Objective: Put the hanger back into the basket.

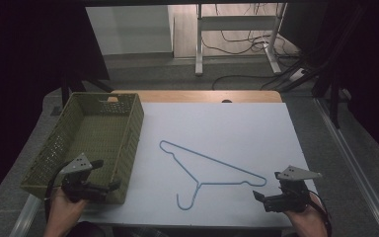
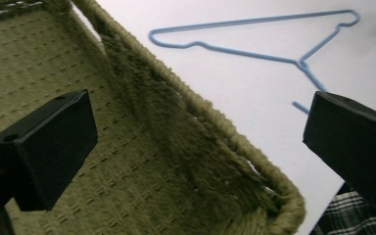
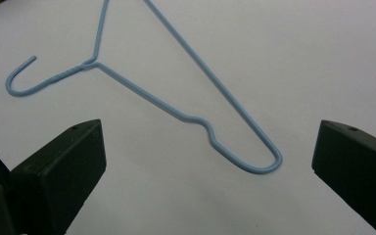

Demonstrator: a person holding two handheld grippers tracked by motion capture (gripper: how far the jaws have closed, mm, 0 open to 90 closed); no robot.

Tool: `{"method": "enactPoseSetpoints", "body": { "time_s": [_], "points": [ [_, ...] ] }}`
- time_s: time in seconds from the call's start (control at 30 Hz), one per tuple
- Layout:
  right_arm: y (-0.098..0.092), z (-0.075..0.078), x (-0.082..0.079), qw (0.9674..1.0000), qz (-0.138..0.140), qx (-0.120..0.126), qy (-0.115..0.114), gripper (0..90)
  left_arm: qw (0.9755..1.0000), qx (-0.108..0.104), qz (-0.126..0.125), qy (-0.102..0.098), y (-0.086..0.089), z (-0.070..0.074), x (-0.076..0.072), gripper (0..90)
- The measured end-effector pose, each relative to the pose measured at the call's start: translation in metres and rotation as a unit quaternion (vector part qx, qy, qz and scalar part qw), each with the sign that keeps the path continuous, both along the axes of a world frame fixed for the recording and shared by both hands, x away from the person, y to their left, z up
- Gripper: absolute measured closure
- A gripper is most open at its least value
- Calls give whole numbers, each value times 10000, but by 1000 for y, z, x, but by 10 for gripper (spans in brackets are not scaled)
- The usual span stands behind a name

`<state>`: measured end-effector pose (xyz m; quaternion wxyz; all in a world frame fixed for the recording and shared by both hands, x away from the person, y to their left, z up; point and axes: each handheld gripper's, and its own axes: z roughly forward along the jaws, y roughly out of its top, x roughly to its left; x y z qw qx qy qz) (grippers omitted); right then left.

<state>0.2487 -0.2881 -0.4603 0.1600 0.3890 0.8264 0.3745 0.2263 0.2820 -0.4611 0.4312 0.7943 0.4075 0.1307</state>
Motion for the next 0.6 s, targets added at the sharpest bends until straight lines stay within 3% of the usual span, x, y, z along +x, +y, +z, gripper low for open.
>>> {"method": "enactPoseSetpoints", "body": {
  "time_s": [0.47,0.6],
  "points": [
    [-2,-1,-1,10000,-56,23,-17,0,9998,180,-23,-31,-4,-2,1,3],
    [-1,0,-1,10000,-13,42,-38,0,9999,150,-40,-27,-5,0,1,8]
  ]
}}
